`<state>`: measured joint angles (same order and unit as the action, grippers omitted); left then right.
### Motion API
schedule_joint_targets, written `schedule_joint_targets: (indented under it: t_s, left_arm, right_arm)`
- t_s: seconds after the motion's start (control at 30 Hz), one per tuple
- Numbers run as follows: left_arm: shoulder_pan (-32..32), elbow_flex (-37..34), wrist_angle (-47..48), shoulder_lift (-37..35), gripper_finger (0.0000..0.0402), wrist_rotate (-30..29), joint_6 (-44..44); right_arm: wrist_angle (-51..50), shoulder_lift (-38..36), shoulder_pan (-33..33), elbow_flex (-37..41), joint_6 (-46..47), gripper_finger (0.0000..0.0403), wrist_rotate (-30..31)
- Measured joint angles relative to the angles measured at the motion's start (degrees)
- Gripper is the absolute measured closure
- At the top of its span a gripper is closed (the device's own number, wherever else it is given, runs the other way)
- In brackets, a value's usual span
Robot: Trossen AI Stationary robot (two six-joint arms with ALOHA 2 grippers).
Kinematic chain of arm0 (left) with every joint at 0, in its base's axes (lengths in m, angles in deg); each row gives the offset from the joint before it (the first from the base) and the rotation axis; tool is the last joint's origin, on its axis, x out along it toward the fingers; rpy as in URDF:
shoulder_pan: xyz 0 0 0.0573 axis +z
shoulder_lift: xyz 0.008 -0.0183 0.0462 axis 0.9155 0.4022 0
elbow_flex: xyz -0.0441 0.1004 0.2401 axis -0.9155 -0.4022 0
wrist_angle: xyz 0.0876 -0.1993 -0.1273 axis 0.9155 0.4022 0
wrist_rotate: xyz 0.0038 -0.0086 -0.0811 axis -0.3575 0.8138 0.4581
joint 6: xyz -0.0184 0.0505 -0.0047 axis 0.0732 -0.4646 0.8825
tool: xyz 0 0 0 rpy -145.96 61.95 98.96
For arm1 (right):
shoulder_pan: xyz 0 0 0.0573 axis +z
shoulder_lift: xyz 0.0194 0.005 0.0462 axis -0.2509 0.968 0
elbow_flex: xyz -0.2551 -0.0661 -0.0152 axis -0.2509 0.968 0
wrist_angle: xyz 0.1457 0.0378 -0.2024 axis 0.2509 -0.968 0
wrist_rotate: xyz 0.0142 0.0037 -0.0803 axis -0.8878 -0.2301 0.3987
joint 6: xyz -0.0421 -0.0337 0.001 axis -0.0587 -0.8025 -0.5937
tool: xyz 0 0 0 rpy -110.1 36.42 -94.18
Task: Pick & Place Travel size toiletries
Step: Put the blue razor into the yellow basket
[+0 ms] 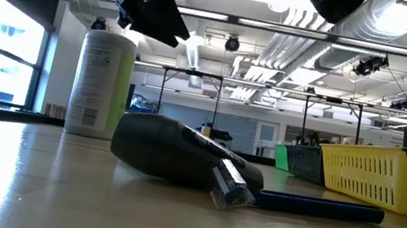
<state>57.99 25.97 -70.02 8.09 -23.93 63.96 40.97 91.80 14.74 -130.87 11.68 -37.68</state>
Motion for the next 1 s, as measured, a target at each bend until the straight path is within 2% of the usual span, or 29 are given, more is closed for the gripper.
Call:
schedule_joint_targets:
  t_s: [0.2,0.37,0.47,0.77,0.87,1.0]
  left_arm:
    - [0.0,-0.02,0.02,-0.02,0.0167,-0.02,0.0]
    - [0.0,-0.04,0.28,-0.04,0.0167,-0.04,0.13]
    - [0.02,-0.07,0.44,-0.04,0.0167,-0.04,0.15]
    - [0.02,-0.07,0.44,-0.04,0.0167,-0.06,0.13]
    - [0.02,-0.07,0.42,-0.04,0.0167,-0.16,-0.04]
    - [0.02,-0.07,0.42,-0.04,0.0167,-0.17,-0.04]
  right_arm:
    - [-8.43,8.8,0.85,-6.27,1.34,0.0401,-3.67]
    - [-13.92,13.75,2.0,-6.59,1.63,0.0401,-4.91]
    - [-17.28,15.32,2.65,-6.58,1.69,0.0401,-4.94]
    - [-16.69,16.56,2.01,-6.62,4.87,0.0399,-6.02]
    - [-16.6,16.56,1.48,-6.62,5.59,0.0382,-5.96]
    - [-16.41,16.95,1.02,-6.62,5.41,0.0328,-4.57]
